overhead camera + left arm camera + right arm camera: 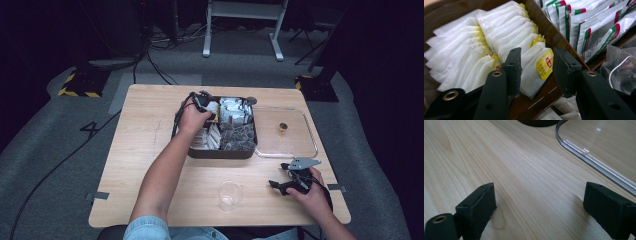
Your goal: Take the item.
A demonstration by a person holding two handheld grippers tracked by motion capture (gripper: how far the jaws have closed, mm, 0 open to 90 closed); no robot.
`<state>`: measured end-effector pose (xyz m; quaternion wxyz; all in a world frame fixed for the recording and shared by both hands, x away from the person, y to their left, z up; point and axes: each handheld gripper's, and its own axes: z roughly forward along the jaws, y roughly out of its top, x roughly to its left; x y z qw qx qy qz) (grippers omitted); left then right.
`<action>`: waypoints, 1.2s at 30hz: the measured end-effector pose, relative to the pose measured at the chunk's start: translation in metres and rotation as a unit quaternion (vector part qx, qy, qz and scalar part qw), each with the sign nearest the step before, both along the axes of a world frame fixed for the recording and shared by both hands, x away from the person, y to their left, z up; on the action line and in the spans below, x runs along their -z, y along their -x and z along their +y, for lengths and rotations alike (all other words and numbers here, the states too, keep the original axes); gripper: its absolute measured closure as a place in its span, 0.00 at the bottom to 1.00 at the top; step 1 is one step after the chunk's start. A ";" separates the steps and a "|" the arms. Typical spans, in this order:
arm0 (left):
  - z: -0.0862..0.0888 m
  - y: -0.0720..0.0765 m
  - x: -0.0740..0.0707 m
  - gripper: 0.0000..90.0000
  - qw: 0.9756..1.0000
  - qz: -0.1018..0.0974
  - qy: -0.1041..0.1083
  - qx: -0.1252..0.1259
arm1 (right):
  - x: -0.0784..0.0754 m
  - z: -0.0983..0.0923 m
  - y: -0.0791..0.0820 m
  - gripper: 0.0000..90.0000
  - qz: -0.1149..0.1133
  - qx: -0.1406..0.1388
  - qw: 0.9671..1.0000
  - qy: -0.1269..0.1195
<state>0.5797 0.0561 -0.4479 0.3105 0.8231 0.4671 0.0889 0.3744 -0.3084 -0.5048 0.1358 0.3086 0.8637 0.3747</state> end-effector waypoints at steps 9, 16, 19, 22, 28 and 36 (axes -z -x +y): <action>-0.007 -0.002 0.005 0.67 1.000 -0.003 -0.020 0.005 | 0.000 0.000 0.000 0.12 0.000 0.000 1.000 0.000; -0.008 -0.002 0.004 0.83 0.999 0.004 -0.032 0.012 | 0.000 0.000 0.000 0.12 0.000 0.000 1.000 0.000; -0.009 -0.002 0.004 0.81 0.999 0.006 -0.035 0.015 | 0.000 0.000 0.000 0.12 0.000 0.000 1.000 0.000; -0.009 -0.002 0.004 0.75 0.999 0.006 -0.035 0.013 | 0.000 0.000 0.000 0.12 0.000 0.000 1.000 0.000; -0.011 -0.002 0.005 0.82 0.999 0.013 -0.042 0.019 | 0.000 0.000 0.000 0.12 0.000 0.000 1.000 0.000; -0.013 -0.001 0.003 0.98 0.997 0.011 -0.071 0.034 | 0.000 0.000 0.000 0.12 0.000 0.000 1.000 0.000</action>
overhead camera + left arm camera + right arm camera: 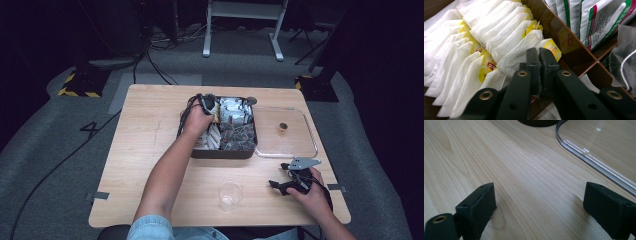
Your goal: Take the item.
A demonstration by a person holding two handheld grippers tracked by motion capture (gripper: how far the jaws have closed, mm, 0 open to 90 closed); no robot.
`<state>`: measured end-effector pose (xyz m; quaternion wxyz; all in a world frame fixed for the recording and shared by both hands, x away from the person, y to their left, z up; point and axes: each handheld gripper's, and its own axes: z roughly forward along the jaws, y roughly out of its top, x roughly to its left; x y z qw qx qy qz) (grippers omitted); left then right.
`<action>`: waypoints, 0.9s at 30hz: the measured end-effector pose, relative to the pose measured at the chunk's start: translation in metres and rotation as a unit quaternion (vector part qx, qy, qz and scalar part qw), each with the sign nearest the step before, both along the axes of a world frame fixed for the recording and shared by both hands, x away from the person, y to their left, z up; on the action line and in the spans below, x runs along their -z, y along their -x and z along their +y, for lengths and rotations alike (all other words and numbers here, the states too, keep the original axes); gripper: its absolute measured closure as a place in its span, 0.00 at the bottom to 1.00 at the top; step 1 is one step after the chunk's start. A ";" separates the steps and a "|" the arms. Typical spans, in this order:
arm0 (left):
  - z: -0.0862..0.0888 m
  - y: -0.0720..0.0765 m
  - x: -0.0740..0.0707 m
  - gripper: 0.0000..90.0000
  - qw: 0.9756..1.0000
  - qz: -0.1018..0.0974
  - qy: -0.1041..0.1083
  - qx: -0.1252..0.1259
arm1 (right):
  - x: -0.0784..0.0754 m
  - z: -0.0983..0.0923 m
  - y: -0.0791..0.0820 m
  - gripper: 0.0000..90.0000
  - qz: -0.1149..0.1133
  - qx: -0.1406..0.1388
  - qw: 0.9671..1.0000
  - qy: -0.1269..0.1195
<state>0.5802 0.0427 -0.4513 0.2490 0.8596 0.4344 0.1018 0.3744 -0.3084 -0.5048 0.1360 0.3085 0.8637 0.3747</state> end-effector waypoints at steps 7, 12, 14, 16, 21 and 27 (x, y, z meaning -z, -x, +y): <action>0.007 0.000 -0.006 1.00 1.000 -0.007 0.010 0.003 | 0.000 0.000 0.000 0.12 0.000 0.000 1.000 0.000; 0.012 0.001 -0.011 1.00 1.000 -0.014 0.027 0.001 | 0.000 0.000 0.000 0.12 0.000 0.000 1.000 0.000; 0.014 0.001 -0.013 1.00 0.999 -0.017 0.028 0.002 | 0.000 0.000 0.000 0.12 0.000 0.000 1.000 0.000; 0.015 0.001 -0.016 1.00 0.999 -0.020 0.038 0.004 | 0.000 0.000 0.000 0.12 0.000 0.000 1.000 0.000; 0.020 0.004 -0.026 1.00 0.998 -0.027 0.054 0.010 | 0.000 0.000 0.000 0.12 0.000 0.000 1.000 0.000; 0.027 0.010 -0.040 1.00 0.997 -0.040 0.068 0.017 | 0.000 0.000 0.000 0.12 0.000 0.000 1.000 0.000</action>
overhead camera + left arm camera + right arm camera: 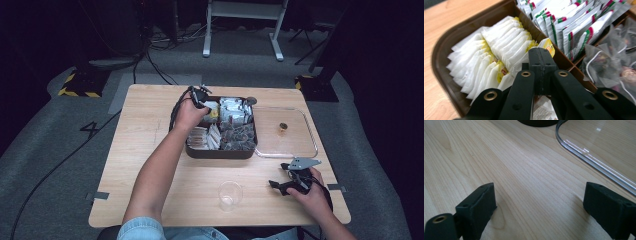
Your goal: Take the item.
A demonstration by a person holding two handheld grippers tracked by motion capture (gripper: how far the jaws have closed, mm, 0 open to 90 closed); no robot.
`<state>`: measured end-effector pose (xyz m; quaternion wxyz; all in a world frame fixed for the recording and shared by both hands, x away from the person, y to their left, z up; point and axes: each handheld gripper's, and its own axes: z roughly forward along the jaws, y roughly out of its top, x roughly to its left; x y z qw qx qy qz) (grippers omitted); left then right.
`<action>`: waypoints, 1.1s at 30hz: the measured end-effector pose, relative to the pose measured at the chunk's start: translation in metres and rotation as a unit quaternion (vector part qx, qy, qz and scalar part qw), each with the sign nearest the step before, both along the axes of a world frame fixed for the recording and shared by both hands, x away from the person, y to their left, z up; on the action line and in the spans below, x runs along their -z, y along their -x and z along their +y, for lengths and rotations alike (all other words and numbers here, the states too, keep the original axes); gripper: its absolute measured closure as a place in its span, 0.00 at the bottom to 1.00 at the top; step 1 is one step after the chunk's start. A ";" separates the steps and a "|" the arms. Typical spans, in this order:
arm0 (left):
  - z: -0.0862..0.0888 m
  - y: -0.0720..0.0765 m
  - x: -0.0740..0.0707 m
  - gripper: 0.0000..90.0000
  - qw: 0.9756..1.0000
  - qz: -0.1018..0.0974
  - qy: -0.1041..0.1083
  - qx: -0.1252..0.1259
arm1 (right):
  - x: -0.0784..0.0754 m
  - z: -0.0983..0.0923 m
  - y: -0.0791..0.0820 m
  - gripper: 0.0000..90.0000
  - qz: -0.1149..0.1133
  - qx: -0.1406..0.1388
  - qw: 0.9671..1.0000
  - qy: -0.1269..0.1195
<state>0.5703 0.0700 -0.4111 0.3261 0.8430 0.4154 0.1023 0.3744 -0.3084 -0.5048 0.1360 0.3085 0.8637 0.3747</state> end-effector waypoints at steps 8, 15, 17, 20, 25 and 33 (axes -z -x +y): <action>0.010 0.012 -0.024 1.00 1.000 -0.016 0.008 0.017 | 0.000 0.000 0.000 0.12 0.001 0.000 1.000 0.000; 0.014 0.030 -0.046 1.00 0.998 -0.031 0.015 0.043 | 0.000 0.000 0.001 0.14 -0.002 0.000 1.000 0.000; 0.015 0.036 -0.053 1.00 0.998 -0.035 0.021 0.049 | 0.000 0.000 0.001 0.14 -0.001 -0.001 1.000 -0.001; 0.017 0.047 -0.063 1.00 0.997 -0.037 0.023 0.064 | 0.000 0.000 0.001 0.14 -0.001 -0.002 1.000 -0.002; 0.018 0.066 -0.073 1.00 0.995 -0.044 0.038 0.082 | 0.000 0.000 0.001 0.14 -0.001 -0.002 1.000 -0.002; 0.019 0.108 -0.087 1.00 0.987 -0.062 0.067 0.129 | 0.000 0.000 0.001 0.14 -0.001 -0.002 1.000 -0.002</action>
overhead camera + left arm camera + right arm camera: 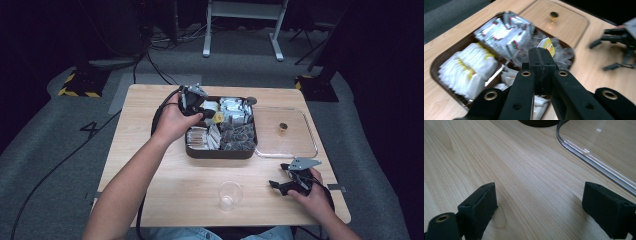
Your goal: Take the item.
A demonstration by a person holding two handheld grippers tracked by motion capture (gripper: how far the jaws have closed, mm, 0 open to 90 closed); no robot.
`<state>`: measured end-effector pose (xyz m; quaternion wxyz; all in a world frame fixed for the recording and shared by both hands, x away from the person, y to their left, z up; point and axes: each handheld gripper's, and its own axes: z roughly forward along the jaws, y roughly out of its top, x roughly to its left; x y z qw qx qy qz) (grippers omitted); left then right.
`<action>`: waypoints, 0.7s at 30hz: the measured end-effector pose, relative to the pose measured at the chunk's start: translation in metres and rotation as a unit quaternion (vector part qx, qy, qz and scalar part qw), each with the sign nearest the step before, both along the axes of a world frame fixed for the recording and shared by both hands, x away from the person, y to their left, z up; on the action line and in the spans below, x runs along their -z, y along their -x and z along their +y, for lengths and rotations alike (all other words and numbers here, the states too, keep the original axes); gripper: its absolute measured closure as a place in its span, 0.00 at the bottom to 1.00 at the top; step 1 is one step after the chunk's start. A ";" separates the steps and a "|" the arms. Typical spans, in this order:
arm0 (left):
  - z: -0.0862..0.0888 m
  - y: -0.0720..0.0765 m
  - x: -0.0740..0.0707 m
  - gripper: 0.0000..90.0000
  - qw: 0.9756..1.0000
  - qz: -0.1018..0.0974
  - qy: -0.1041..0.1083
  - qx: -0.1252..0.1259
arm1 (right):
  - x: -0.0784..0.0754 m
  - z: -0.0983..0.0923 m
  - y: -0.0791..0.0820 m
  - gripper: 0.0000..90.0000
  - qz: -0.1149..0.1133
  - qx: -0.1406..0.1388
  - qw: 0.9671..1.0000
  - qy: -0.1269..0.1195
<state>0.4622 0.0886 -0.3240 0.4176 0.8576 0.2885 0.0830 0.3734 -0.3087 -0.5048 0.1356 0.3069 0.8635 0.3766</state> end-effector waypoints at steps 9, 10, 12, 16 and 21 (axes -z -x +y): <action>-0.004 0.040 -0.009 1.00 0.999 -0.018 0.006 0.044 | 0.000 0.000 0.000 0.14 0.000 0.000 1.000 0.000; -0.005 0.045 -0.009 1.00 0.999 -0.021 0.007 0.050 | 0.000 0.000 0.000 0.14 0.000 0.000 1.000 0.000; -0.007 0.053 -0.010 1.00 0.998 -0.024 0.012 0.059 | 0.000 0.000 0.000 0.14 0.000 0.000 1.000 0.000; -0.012 0.067 -0.009 1.00 0.997 -0.028 0.014 0.076 | 0.000 0.000 0.000 0.14 0.000 0.000 1.000 0.000; -0.023 0.085 -0.005 1.00 0.994 -0.032 0.015 0.104 | 0.000 0.000 0.000 0.14 0.000 0.000 1.000 0.000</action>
